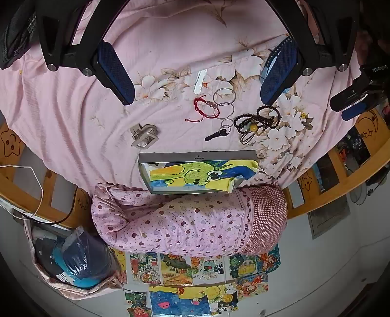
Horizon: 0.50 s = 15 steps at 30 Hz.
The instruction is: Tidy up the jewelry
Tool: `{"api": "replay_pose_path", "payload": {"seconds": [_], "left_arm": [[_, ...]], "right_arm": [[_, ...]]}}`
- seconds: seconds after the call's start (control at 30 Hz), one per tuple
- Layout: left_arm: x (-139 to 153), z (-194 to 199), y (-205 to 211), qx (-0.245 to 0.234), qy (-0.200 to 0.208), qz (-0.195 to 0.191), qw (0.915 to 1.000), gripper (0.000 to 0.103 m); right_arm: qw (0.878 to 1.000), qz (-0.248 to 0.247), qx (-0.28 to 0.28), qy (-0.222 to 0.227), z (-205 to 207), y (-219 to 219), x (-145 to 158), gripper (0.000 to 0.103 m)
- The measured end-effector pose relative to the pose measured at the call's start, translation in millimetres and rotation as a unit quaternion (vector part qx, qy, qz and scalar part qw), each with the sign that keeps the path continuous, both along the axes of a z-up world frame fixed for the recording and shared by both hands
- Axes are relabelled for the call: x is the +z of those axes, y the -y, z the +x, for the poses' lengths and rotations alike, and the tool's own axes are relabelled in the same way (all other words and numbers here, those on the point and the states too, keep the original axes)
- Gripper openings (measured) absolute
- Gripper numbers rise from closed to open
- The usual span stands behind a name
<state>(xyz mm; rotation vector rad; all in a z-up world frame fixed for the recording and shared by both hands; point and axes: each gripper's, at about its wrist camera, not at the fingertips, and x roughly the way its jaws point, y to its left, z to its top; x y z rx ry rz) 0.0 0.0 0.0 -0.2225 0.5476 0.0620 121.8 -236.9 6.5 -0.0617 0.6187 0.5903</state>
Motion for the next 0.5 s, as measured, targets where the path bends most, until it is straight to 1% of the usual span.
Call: {"api": "replay_pose_path", "payload": {"seconds": [0.5], "left_arm": [[0.0,-1.1,0.3,0.0,0.001,0.004,1.0,0.101]], "right_arm": [[1.0,0.0,-0.003,-0.003,0.7,0.5,0.2,0.103]]}}
